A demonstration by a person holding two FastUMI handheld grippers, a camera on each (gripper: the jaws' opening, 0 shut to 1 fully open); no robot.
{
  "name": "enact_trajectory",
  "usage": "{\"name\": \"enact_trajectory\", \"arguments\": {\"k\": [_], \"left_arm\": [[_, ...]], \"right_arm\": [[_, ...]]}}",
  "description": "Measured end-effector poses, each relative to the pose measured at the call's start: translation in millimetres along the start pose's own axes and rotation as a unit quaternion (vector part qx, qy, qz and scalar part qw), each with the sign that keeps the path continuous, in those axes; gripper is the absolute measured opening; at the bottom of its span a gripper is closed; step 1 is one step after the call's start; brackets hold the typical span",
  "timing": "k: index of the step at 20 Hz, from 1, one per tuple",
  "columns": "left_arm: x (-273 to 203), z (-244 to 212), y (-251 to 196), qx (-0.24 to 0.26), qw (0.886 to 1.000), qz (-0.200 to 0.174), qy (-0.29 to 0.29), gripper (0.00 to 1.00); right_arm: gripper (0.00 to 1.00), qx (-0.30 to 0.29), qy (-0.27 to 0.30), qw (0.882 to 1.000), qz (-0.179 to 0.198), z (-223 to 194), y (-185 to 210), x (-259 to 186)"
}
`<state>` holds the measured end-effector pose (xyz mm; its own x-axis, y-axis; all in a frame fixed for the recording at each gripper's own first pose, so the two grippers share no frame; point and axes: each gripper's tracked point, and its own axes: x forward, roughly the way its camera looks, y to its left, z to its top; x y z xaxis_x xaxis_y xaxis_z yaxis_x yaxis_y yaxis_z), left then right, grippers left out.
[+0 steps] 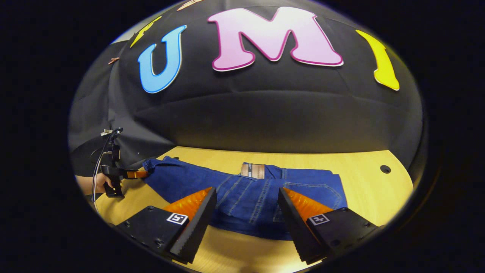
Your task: Grasp the waist and the cuffs of the jeans and fold them to make the two legs overlap; first hold the waist and fold one-third of the jeans toward the cuffs, then hold the cuffs and fold the remaining one-third in the same direction to finish folding.
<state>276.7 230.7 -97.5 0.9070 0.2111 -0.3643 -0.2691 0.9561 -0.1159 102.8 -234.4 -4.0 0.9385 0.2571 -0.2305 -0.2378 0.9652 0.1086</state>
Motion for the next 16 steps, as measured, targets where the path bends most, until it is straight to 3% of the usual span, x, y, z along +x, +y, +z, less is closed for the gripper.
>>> {"name": "enact_trajectory", "arguments": {"k": [3,10,12,13,14,16], "left_arm": [[5,-9,0,0.024,0.999,-0.004,0.022,0.99],[-4,-3,-14,0.067,0.994,-0.067,0.063,0.96],[7,-8,-19,0.059,0.994,-0.068,0.062,0.65],[8,-8,-26,0.048,0.994,-0.073,0.062,0.54],[8,-7,-29,0.041,0.995,-0.069,0.063,0.45],[6,-10,-29,0.043,0.994,-0.074,0.073,0.36]], "right_arm": [[0.99,0.008,0.006,1.000,-0.009,-3,-15,-6],[0.99,0.021,0.038,0.999,-0.020,-33,-27,-17],[0.99,0.025,0.045,0.998,-0.021,-38,-28,-19],[0.99,0.028,0.046,0.998,-0.021,-39,-28,-20],[0.99,0.029,0.045,0.998,-0.022,-38,-28,-20],[0.99,0.030,0.041,0.998,-0.023,-36,-28,-20]]}}
